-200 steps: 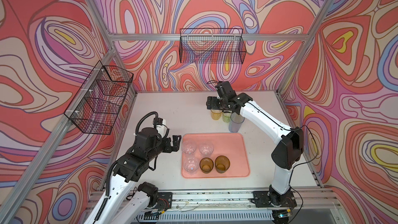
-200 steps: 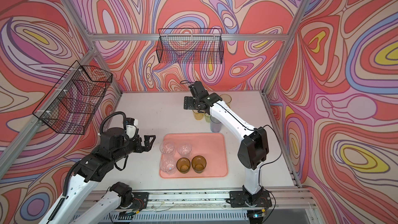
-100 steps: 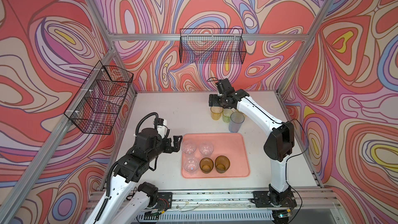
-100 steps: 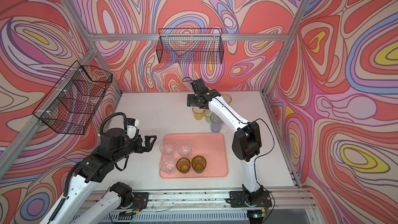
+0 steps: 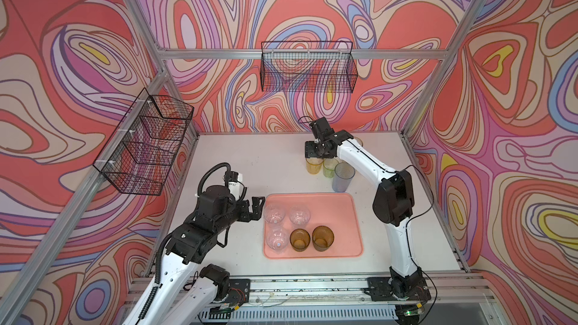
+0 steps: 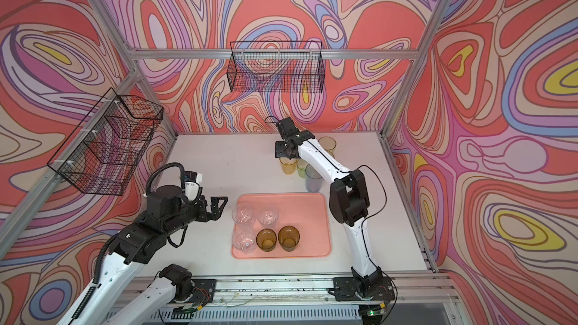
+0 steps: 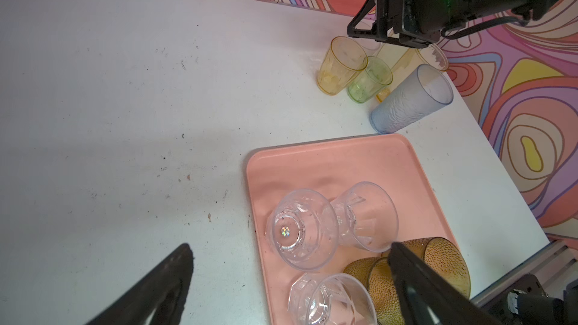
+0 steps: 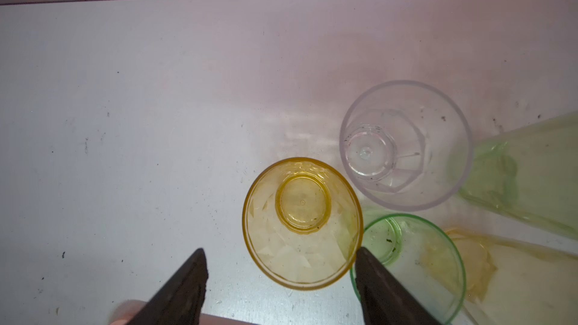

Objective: Place the glasses into the tray
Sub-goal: Pick up the glass from the top-center of the table.

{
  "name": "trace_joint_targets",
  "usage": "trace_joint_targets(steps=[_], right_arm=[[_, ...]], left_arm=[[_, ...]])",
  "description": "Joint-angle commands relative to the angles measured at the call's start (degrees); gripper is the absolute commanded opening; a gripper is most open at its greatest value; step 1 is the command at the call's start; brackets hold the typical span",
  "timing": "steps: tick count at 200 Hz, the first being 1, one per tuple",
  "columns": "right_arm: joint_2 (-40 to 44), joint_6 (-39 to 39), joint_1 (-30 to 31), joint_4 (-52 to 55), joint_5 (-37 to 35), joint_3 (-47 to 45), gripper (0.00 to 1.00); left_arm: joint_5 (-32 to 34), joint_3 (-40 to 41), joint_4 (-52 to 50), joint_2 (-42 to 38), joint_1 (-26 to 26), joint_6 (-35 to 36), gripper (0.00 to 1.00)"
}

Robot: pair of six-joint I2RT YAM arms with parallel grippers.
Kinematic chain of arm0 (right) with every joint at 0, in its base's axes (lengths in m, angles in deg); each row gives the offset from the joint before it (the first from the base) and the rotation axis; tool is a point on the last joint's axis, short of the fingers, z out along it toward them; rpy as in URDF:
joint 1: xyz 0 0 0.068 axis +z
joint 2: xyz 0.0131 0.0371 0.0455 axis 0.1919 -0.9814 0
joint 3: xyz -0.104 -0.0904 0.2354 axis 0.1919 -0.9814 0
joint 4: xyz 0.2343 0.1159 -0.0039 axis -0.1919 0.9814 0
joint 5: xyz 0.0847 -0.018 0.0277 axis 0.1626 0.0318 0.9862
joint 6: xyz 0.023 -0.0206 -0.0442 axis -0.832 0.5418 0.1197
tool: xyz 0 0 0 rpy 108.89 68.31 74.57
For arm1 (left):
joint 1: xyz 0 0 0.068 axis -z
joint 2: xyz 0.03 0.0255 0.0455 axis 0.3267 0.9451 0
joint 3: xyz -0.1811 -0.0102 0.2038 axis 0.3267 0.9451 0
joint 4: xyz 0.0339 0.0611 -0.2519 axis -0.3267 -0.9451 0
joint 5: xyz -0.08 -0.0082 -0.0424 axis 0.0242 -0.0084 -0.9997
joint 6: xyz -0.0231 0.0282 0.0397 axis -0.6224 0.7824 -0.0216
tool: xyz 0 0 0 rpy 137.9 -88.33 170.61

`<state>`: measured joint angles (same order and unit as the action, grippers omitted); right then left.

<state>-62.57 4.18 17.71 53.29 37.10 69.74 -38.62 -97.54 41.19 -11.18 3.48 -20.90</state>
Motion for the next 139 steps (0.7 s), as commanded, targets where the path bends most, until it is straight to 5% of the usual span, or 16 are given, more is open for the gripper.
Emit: trace_joint_targets(steps=[1, 139], right_arm=[[-1.39, 0.36, -0.22, 0.84, 0.27, 1.49, 0.73], [-4.55, 0.05, -0.47, -0.01, 3.39, 2.44, 0.59]], left_arm=[[-0.13, 0.49, 0.76, 0.42, -0.23, 0.49, 1.0], [0.74, 0.33, 0.39, 1.14, -0.22, 0.49, 1.0]])
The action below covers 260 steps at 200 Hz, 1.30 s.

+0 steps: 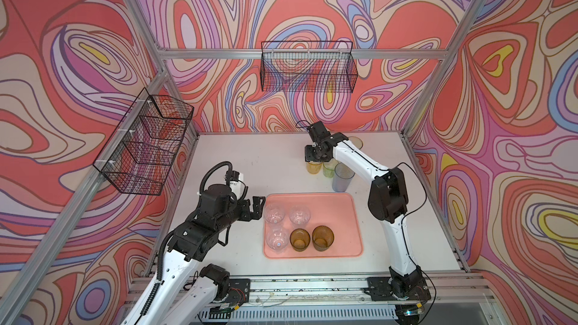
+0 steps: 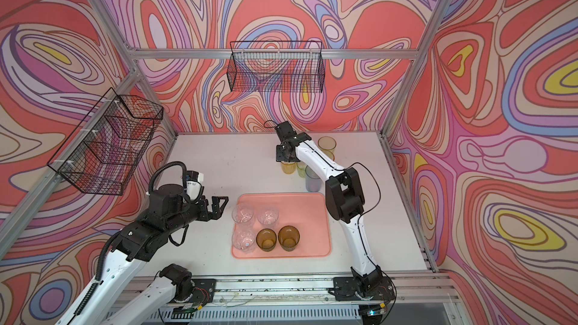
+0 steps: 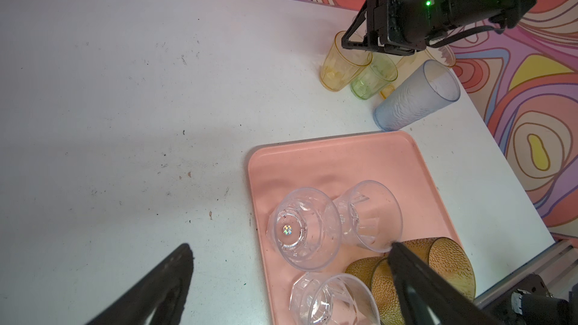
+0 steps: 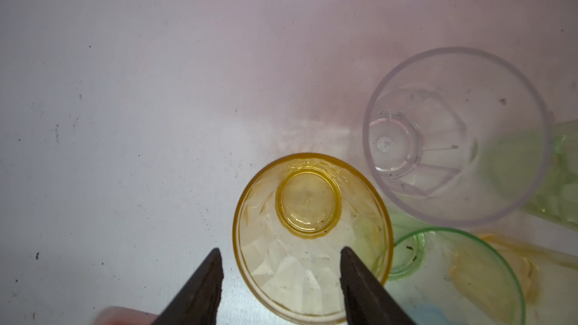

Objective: Place the glasses into the tray
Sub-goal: Pick up the glass from the top-center of the table.

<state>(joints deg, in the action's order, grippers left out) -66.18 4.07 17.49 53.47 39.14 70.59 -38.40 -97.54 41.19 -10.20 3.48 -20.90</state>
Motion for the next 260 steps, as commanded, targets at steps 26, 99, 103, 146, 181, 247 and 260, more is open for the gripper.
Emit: trace_joint_targets(steps=[26, 99, 103, 146, 181, 247, 260], right_arm=[[-1.62, 0.14, -0.21, -0.59, 3.34, 1.54, 0.58], [-3.51, 0.08, -0.25, -0.89, 7.14, 2.38, 0.41], [-3.61, 0.11, -0.22, -0.93, 7.37, 2.42, 0.4], [-3.99, 0.32, -0.25, -1.13, 8.43, 2.84, 0.3], [-4.53, 0.46, -0.24, -1.25, 9.0, 3.3, 0.22], [-5.19, 0.9, -0.25, -1.0, 9.27, 3.83, 0.2], [-5.29, 1.09, -0.24, -1.07, 9.45, 3.92, 0.2]], left_arm=[[0.61, 0.14, 0.11, 0.44, -0.23, 0.5, 1.0], [0.97, 0.14, 0.05, 0.46, -0.23, 0.49, 1.0], [0.97, 0.14, 0.04, 0.46, -0.27, 0.49, 1.0], [1.06, 0.14, 0.01, 0.36, -0.23, 0.49, 1.0], [1.16, 0.14, -0.04, 0.27, -0.22, 0.45, 1.0], [1.71, 0.13, -0.26, 0.19, -0.29, 0.41, 1.0], [1.63, 0.14, -0.26, 0.27, -0.26, 0.38, 1.0]])
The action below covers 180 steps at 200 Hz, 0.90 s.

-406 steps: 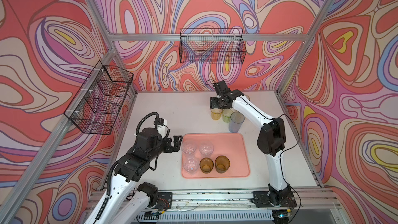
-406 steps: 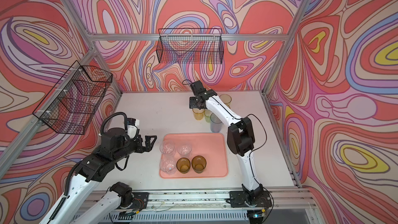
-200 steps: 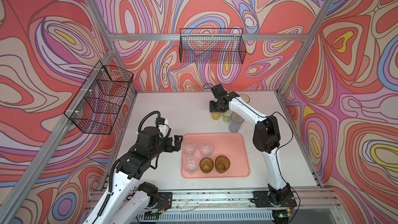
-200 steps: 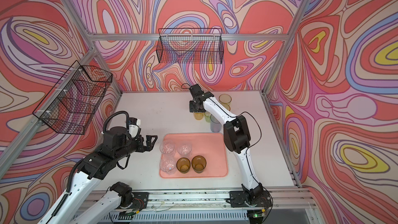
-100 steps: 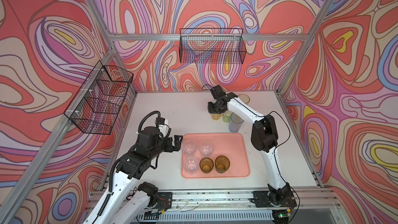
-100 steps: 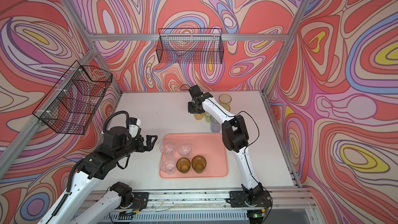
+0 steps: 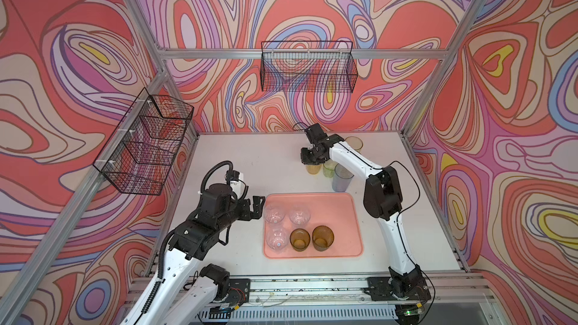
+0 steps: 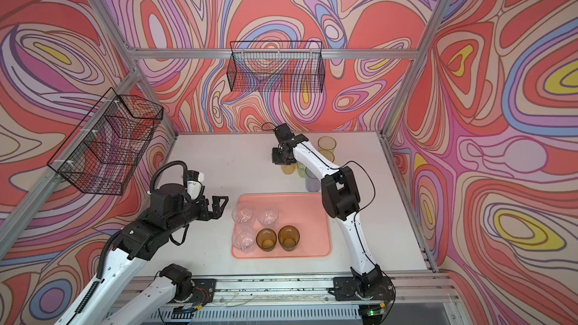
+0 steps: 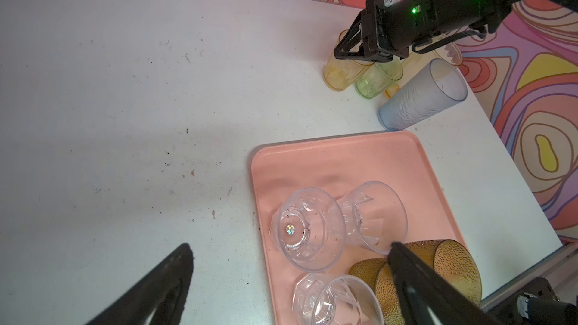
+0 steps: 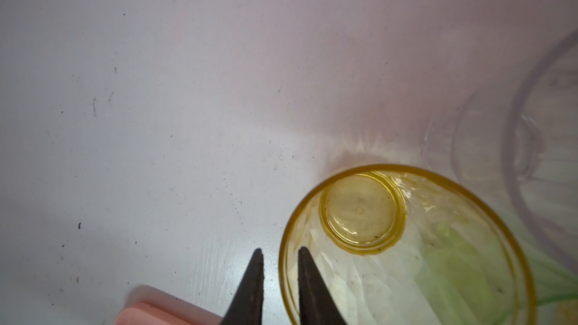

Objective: Place the glasses into the tray
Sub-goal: Pick up the glass from the top-center of the table.

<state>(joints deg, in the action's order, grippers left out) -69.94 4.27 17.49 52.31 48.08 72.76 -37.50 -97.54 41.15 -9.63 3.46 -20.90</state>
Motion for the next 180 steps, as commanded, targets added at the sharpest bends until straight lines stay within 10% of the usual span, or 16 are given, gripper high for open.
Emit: trace_joint_targets(steps=[1, 180], right_arm=[[-1.53, 0.86, -0.25, 0.09, 0.5, 1.75, 0.2], [-0.06, 2.72, -0.17, -0.76, 2.31, 0.81, 0.0]], left_arm=[[0.75, 0.09, -0.24, -0.3, -0.22, 0.39, 1.0], [1.73, 0.31, -0.01, -0.65, -0.23, 0.14, 1.0]])
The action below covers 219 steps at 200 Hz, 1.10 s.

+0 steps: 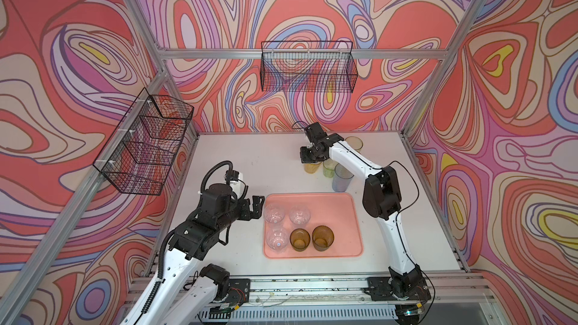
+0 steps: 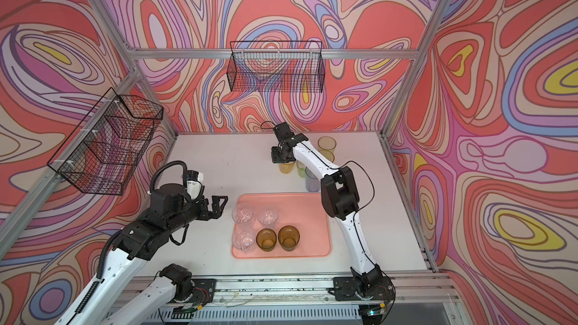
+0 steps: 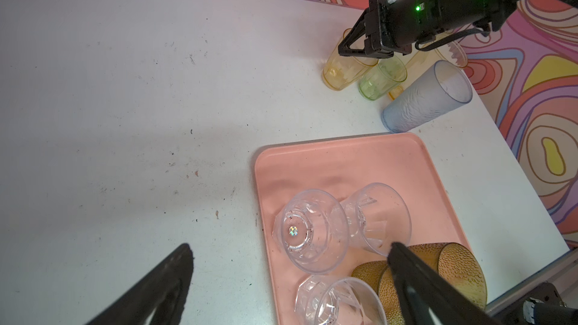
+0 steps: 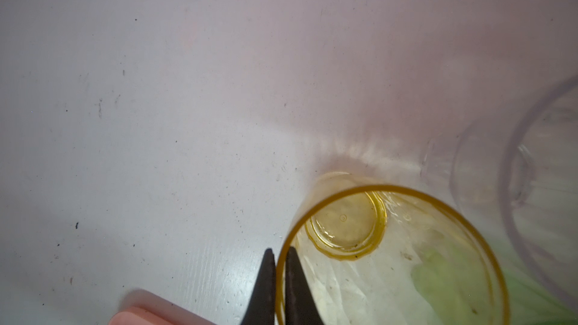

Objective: Place the glasses into the tray
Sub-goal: Pick up the glass from the top-center of the table.

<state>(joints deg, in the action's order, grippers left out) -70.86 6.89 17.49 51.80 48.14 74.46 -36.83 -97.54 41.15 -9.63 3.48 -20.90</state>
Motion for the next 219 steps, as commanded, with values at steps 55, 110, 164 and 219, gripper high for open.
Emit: trace_joint_targets(steps=[55, 110, 164, 219], right_arm=[[5.15, -0.6, 0.02, -1.99, 3.46, -3.48, 0.0], [9.84, -0.2, 1.48, -1.95, 2.24, -5.47, 0.0], [16.01, 0.06, 3.87, -1.05, -0.88, -7.71, 0.0], [23.67, -0.64, 5.43, 0.12, -2.48, -11.72, 0.0]], left_arm=[[0.43, 0.57, 0.57, -0.86, -0.22, 0.14, 1.0], [0.25, 0.66, 0.78, -1.09, -0.28, 0.07, 1.0], [0.7, 1.01, 1.31, -2.13, -0.27, -0.21, 1.0], [-0.71, 1.02, 1.4, -3.09, -0.27, 0.05, 1.0]])
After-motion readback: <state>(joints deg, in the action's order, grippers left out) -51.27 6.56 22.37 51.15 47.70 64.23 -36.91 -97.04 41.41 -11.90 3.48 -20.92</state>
